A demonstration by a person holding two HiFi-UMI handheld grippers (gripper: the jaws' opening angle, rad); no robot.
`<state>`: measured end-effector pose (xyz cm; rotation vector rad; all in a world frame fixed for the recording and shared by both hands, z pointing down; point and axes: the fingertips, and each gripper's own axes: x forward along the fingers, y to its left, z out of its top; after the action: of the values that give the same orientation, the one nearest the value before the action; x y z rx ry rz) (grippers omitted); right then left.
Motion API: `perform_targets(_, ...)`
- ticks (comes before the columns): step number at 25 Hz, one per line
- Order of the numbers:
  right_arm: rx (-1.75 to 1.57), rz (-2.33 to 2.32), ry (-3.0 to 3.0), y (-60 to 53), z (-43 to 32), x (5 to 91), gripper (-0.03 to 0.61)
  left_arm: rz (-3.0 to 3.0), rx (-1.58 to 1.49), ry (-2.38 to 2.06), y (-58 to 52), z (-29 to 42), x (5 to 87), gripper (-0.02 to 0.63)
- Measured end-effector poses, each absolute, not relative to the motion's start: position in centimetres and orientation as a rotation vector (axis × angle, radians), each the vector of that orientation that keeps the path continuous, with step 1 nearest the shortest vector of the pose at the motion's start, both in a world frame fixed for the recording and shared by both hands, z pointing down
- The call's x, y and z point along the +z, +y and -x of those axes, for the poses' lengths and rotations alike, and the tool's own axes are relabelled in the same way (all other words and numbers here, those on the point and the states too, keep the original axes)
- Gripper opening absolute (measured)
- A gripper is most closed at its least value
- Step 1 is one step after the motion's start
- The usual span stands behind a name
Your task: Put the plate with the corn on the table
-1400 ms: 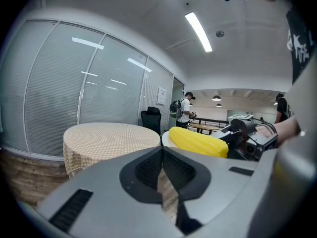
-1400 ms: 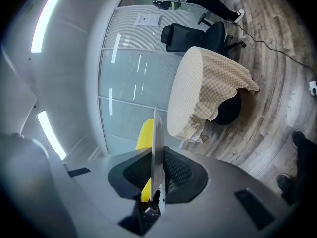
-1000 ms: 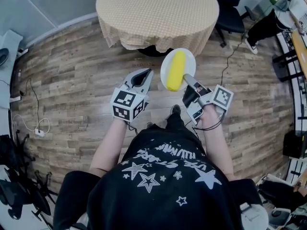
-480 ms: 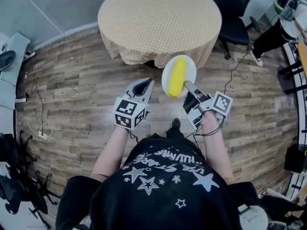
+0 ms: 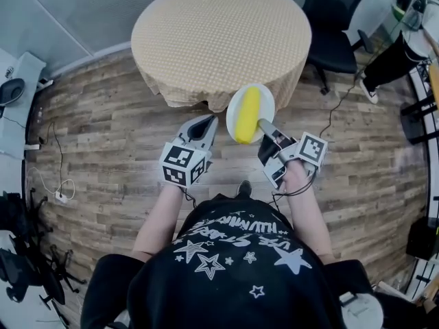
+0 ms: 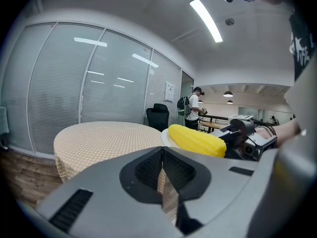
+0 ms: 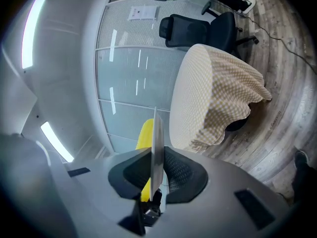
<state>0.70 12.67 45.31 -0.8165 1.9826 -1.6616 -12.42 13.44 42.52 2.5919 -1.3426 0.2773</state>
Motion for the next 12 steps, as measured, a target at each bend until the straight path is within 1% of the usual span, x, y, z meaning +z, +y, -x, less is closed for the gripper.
perform_targets(4,-1.699,0.785,1.990,10.5,-2.9,45.8,0.061,-2.548,0.258,-1.397,10.9,10.4,42.5,0.008)
perform_targets(8,-1.717,0.758,2.004,9.5,-4.1,45.9,0.061,-2.511,0.255,-1.450,10.2,10.0,42.5,0.009)
perform_targets(12,-1.740,0.725,1.985,6.4,-7.7,45.8,0.061,-2.468,0.287,-1.493,7.2,7.5,42.2,0.008)
